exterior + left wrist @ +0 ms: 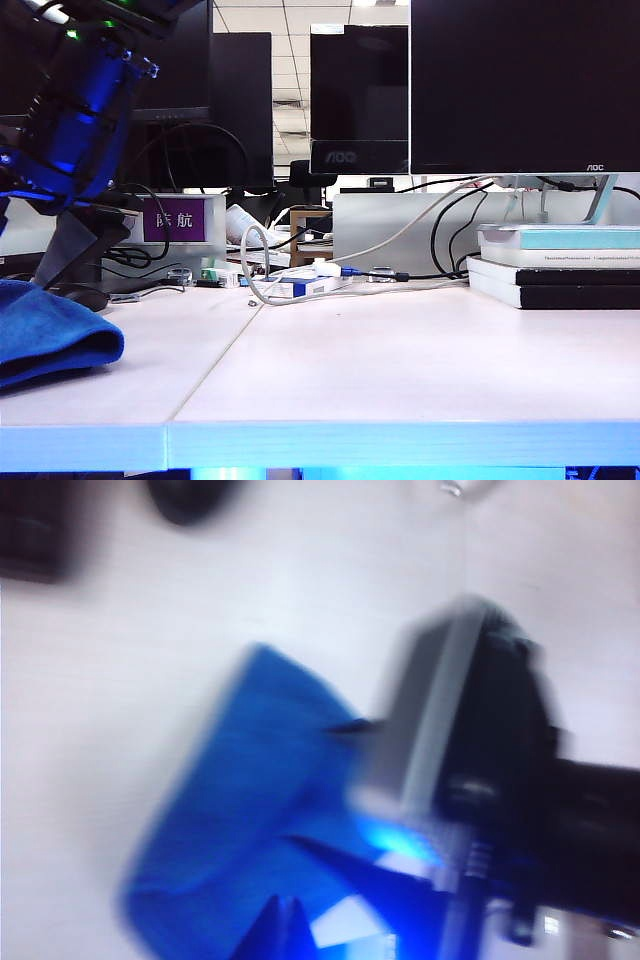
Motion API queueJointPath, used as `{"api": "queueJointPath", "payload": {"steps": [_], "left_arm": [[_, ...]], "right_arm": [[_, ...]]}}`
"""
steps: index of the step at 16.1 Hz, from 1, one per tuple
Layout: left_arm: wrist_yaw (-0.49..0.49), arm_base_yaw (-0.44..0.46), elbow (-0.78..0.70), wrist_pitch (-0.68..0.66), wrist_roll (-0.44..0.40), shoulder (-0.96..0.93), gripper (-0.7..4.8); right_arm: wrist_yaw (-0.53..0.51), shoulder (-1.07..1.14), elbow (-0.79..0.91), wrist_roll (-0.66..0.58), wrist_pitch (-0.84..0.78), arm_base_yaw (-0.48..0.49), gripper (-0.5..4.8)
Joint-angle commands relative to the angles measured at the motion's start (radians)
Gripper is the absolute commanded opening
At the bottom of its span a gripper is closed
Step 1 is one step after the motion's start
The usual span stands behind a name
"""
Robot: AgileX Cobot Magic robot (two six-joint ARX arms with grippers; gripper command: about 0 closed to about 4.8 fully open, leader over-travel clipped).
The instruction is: Wipe the table from right to left using the rag.
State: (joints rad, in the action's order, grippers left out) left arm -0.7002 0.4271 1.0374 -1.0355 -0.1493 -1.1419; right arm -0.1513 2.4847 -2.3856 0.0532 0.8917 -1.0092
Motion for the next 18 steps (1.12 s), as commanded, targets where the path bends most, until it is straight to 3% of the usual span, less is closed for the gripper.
{"api": "queueJointPath", "payload": {"steps": [1,7,12,18], "left_arm": [[-0.057,0.035,-0.062,0.060,-0.013,-0.001,-0.05],[-0.089,0.027,-0.141,0.110,-0.008,-0.064,-0.05],[-0.024,0.023,-0.143,0.116,-0.016,-0.123,-0.05],[-0.045,-0.024,-0.143,0.138,-0.047,-0.224,-0.05]], "right_arm": [[-0.002,-0.011,-0.002,0.003,-0.002,-0.002,3.15],[-0.004,-0.011,-0.002,0.003,-0.004,-0.002,3.15],[-0.008,-0.011,-0.002,0.004,-0.001,-0.003,3.15],[-0.010,-0.011,-0.002,0.031,0.006,-0.004,3.15]]}}
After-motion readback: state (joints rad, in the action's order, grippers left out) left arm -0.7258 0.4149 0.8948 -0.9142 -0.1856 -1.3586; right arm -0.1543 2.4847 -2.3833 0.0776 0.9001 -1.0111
